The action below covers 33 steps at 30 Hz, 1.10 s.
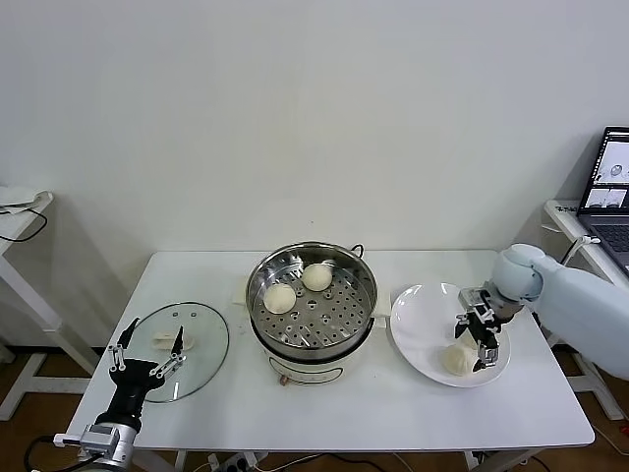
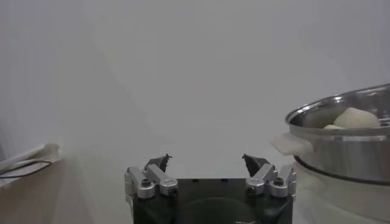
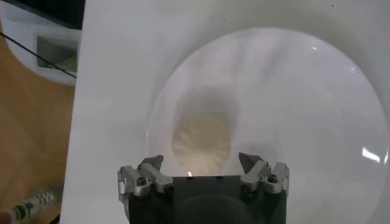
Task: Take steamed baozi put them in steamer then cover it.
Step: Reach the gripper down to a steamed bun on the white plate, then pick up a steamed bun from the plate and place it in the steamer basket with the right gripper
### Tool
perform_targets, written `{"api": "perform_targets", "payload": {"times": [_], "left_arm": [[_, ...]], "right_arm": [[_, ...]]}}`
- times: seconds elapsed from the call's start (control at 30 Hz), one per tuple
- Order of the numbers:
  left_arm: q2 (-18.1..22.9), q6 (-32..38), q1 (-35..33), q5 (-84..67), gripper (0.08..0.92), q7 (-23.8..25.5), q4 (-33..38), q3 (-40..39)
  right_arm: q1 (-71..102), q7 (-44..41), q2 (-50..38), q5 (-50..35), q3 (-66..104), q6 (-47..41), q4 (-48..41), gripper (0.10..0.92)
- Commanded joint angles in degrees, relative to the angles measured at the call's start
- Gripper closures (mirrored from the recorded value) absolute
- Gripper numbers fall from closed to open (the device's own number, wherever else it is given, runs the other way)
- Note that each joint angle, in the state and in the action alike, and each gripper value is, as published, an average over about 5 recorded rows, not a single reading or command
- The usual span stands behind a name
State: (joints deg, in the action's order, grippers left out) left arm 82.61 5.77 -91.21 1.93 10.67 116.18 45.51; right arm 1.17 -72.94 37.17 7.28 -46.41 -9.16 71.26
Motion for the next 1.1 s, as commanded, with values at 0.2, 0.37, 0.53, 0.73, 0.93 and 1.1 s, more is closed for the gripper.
{"api": "perform_targets", "payload": {"times": [0.2,0.37,0.53,0.73,0.93,1.1], "left_arm": [[0.0,0.1,0.2,0.0,0.177,0.1,-0.6,0.2],[0.1,0.0,0.4,0.1,0.177,0.0,-0.7,-0.1],[0.0,-0.1,0.6,0.2,0.177,-0.1,-0.5,-0.2],[0.1,-0.1,0.5,0.4,0.177,-0.2,-0.5,-0.5],[0.1,-0.1,0.4,0.8,0.177,-0.6,-0.1,-1.4],[-0.1,-0.2,0.5,1.0,0.177,-0.8,0.0,-1.9]], "right_arm": [[3.5,0.6,2.8,2.1,3.5,0.5,-2.9,0.204],[3.5,0.3,2.8,2.3,3.5,0.5,-2.9,0.257],[3.6,-0.1,2.8,2.8,3.6,0.6,-2.8,0.379],[3.0,-0.4,2.5,2.2,3.8,0.5,-2.4,0.397],[-5.2,-1.7,0.5,-2.9,-0.8,-0.2,0.2,0.397],[-18.7,-3.7,-0.6,-7.3,-7.6,0.9,2.8,0.393]]}}
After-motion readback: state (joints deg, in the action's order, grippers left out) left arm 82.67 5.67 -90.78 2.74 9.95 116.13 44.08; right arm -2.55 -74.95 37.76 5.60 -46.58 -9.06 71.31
